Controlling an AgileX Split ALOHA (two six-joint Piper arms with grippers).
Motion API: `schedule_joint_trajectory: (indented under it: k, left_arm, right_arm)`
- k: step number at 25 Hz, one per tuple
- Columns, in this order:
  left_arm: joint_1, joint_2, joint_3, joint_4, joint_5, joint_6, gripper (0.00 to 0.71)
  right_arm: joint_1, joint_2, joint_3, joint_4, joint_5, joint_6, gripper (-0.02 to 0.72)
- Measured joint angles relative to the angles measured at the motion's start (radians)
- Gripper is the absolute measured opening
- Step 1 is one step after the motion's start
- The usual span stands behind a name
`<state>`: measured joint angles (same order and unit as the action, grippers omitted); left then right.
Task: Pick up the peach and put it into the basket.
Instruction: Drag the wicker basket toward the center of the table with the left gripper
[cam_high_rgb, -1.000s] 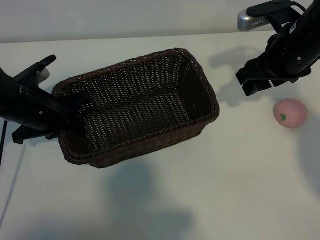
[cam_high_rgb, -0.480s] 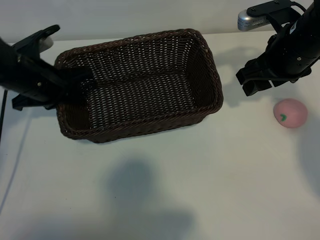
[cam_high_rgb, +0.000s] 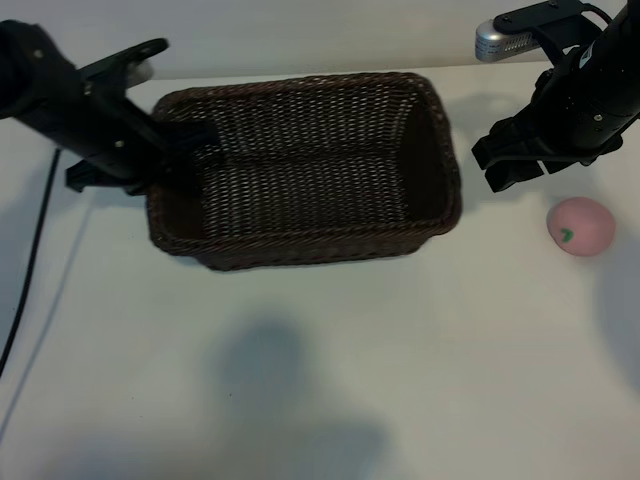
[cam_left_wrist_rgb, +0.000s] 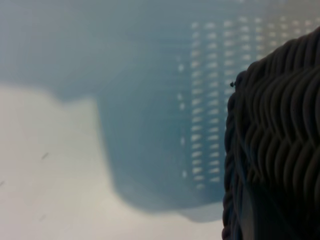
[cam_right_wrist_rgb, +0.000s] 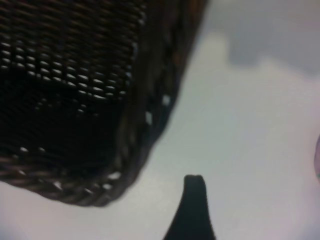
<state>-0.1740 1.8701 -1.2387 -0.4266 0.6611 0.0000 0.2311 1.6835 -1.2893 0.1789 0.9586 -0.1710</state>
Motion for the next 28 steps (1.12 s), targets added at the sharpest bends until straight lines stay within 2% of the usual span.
schedule_joint_trajectory:
  k: [9, 28]
  left_arm:
    - [-0.049, 0.098, -0.097, 0.0, 0.012, 0.0, 0.161]
    - [-0.051, 0.158, -0.129, -0.001, 0.014, 0.0, 0.161]
  right_arm:
    - [0.0, 0.0, 0.0, 0.0, 0.0, 0.0, 0.596]
    - [0.0, 0.0, 0.0, 0.0, 0.0, 0.0, 0.596]
